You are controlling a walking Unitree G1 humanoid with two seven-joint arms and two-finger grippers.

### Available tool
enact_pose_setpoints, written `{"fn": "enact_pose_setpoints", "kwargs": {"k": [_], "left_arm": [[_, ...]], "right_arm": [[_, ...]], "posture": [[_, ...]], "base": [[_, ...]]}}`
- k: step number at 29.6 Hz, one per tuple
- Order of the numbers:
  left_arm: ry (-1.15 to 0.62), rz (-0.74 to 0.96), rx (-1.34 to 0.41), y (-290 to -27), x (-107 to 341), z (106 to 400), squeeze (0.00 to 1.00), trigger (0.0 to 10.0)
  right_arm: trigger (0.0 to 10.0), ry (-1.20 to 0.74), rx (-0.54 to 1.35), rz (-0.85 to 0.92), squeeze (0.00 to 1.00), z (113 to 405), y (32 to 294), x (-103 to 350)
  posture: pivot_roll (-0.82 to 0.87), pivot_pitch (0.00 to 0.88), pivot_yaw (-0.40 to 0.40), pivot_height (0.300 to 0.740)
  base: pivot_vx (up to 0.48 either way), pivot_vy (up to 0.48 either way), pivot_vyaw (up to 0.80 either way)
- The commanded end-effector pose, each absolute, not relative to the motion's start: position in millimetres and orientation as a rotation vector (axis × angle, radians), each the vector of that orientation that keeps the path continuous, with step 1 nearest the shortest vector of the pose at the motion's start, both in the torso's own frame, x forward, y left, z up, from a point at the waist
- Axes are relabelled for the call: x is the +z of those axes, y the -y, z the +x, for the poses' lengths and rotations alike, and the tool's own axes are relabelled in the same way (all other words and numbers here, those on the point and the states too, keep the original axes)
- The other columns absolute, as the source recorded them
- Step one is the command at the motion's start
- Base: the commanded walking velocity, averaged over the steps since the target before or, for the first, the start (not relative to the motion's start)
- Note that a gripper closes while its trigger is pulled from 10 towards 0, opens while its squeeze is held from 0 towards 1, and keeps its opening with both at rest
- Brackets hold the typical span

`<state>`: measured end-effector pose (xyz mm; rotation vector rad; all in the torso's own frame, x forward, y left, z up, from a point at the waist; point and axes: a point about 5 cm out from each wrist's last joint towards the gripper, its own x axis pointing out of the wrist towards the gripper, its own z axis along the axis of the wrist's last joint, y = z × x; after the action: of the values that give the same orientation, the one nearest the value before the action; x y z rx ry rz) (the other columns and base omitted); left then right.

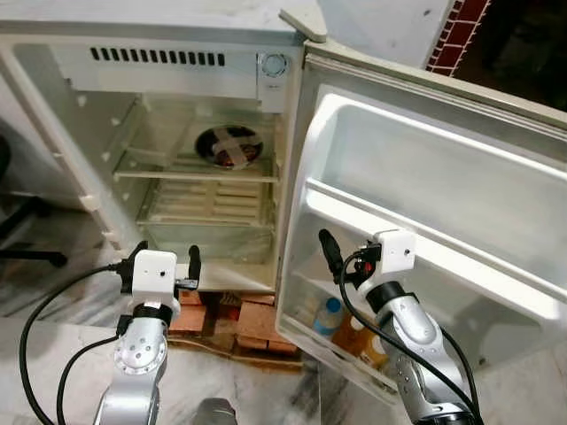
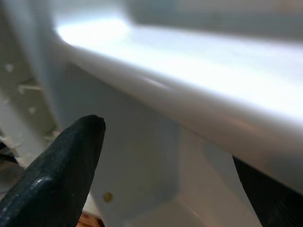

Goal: Restocking fridge

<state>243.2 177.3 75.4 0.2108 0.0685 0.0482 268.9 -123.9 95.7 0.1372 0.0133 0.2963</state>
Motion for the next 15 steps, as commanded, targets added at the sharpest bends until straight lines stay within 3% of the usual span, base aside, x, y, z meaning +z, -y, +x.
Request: {"fn": "enact_pose_setpoints", "kwargs": {"k": [1,5,15], "left_arm": [[-0.075,0.219,0.046,-177,73,242,0.0,10.0],[-0.077,0.223,0.044,-177,73,242,0.0,10.0],[-0.09,0.229,0.039,-177,72,242,0.0,10.0]], "right_arm": [[10.0,-0.001,0.312,0.116,0.0,271,125,101],[10.0,-0.024,0.332,0.021,0.0,270,125,94],[10.0,-0.161,0.386,-0.016,0.0,257,128,69]], "posture": [[0.1,0.0,-0.05,0.74],[0.1,0.0,-0.05,0.74],[0.1,0.008,-0.049,0.74]], "base": [[-0.326,0.0,0.0],[-0.327,0.0,0.0],[-0.324,0.0,0.0]]}}
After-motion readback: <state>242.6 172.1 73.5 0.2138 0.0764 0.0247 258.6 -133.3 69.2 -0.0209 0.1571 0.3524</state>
